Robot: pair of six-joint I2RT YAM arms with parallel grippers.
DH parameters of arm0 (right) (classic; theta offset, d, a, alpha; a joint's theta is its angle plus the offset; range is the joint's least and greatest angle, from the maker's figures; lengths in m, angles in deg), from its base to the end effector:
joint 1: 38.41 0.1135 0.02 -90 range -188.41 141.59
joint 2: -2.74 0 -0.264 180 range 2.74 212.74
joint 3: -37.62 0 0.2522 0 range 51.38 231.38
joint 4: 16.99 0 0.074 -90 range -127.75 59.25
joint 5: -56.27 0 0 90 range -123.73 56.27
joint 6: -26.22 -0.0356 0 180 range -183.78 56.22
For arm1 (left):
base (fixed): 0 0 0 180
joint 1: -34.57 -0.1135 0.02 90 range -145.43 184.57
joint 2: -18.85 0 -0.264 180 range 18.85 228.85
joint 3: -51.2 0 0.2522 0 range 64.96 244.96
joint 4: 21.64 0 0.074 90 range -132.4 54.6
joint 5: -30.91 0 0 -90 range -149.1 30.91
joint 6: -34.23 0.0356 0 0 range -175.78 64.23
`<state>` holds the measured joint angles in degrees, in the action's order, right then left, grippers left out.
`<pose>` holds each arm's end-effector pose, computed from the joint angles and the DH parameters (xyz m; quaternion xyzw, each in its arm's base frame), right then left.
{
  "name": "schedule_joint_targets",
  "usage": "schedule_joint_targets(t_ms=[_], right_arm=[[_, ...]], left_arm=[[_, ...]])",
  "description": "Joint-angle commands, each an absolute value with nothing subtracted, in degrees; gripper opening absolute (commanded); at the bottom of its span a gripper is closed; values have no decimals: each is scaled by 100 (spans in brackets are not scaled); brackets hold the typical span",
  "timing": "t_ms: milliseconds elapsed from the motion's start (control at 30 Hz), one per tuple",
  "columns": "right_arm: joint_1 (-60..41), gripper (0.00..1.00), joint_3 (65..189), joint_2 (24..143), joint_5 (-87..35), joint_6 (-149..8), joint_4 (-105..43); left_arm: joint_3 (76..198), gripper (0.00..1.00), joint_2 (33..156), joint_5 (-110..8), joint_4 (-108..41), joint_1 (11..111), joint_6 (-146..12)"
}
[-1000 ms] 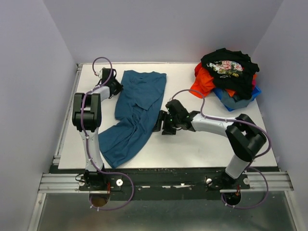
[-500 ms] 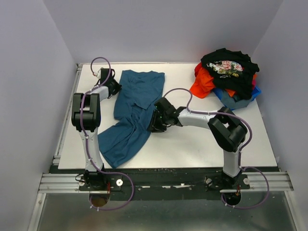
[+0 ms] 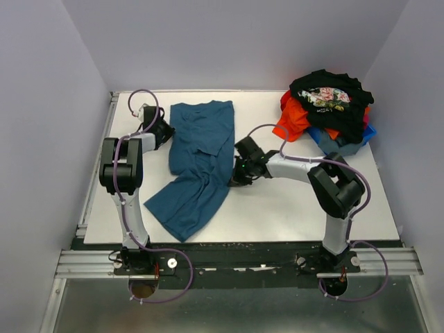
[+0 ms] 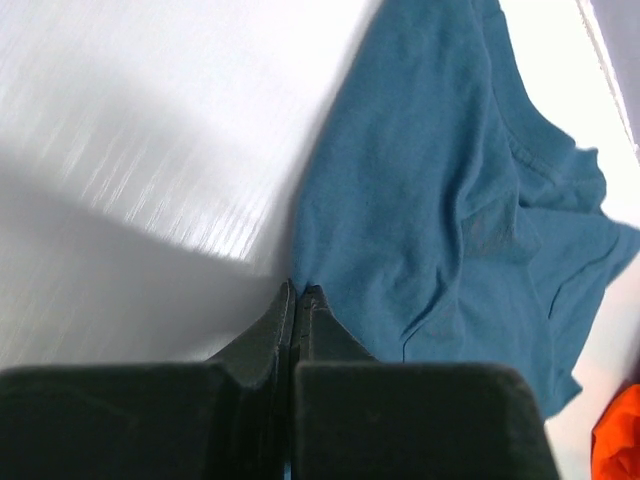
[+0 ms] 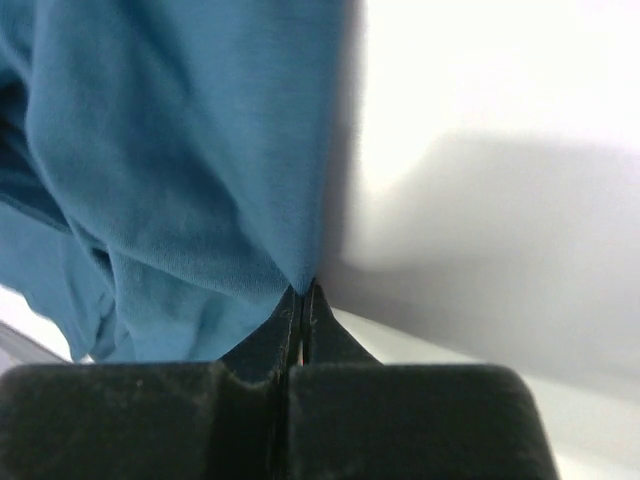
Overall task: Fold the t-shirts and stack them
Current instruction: Rotate the tshirt 90 degrees
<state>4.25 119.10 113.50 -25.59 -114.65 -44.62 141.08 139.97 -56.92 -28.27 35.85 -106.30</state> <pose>0.2857 0.2702 0.1455 0.0483 0.9552 0.2535 0.1450 0.4584 -0.0116 0.1414 -0.3667 0.8199 -0.2072 0.3877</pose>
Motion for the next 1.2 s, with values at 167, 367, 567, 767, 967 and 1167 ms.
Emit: schedule_joint_targets(t_ms=[167, 367, 567, 767, 967, 1167], right_arm=[[-975, 1, 11605, 10926, -2583, -10036, -5254], [-1002, 32, 12107, 11033, -2881, -9718, -5659], [-967, 61, 11573, 10418, -2548, -9621, -5458], [-151, 63, 10633, 9680, -2372, -9884, -5352], [535, 62, 9534, 8722, -2143, -10412, -4965], [1028, 59, 8944, 8378, -2072, -10614, -4885]], left_arm=[[13253, 0, 13582, -6058, -2063, 4151, -11255], [15186, 0, 14821, -6120, -2968, 4186, -11106], [16268, 0, 15350, -6235, -3408, 4186, -10886], [16402, 56, 15193, -5190, -3487, 4099, -10509], [15735, 82, 14017, -5461, -4216, 4090, -9780], [14049, 85, 12409, -5163, -4323, 4265, -9787]])
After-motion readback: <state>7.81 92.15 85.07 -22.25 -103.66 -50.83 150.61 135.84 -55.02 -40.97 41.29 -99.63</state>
